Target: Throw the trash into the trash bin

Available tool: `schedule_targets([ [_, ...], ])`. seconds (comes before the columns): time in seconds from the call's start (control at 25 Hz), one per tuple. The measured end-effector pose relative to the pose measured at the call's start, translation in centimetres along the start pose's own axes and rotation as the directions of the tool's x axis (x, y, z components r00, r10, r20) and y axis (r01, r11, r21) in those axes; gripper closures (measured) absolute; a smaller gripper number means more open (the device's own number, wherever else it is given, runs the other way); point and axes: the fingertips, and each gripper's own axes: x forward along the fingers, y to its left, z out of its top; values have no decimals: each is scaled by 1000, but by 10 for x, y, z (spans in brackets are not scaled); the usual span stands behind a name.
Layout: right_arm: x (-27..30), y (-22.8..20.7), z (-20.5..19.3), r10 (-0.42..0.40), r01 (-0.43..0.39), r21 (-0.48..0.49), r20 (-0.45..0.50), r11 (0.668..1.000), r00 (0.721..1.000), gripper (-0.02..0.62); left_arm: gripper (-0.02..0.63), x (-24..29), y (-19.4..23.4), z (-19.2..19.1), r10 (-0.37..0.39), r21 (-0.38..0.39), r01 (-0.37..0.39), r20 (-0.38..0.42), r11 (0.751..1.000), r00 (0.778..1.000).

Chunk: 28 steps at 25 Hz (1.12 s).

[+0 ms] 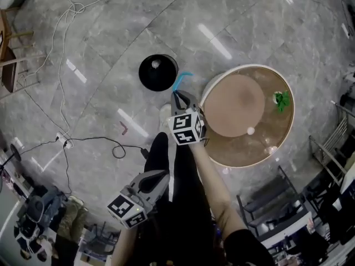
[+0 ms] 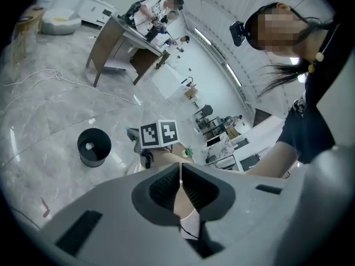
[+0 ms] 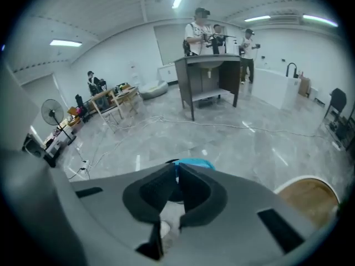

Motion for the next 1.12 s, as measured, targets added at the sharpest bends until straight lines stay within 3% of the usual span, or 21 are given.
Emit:
schedule_targets([
  [0.24, 40, 73, 21, 183, -183, -24, -25, 983, 983, 561, 590, -18, 15, 6, -4, -49, 6, 51, 999, 999],
  [0.36, 45, 89, 24, 227, -229, -56, -40, 972, 973, 430, 591, -29, 27, 9, 17, -73, -11, 81, 997, 997],
  [0.48, 44, 96, 20, 237, -242, -82, -60, 967, 970, 428, 591, -39, 39, 9, 30, -108, -18, 106, 994, 994],
  [0.76, 7, 80, 23, 180, -180, -16, -2, 983, 984, 451, 590, -39, 36, 19, -14, -46, 19, 104, 999, 994],
  [0.84, -22, 70, 29, 148, -149, 14, 46, 989, 988, 481, 590, -34, 29, 23, -40, -19, 42, 98, 999, 994],
  [0.96, -75, 52, 36, 101, -109, 68, 111, 992, 989, 592, 591, -29, 12, 30, -79, 16, 78, 97, 997, 992],
  [1.12, -154, 16, 43, -21, -9, 158, 186, 987, 982, 592, 591, -23, -13, 45, -135, 61, 130, 90, 990, 987],
])
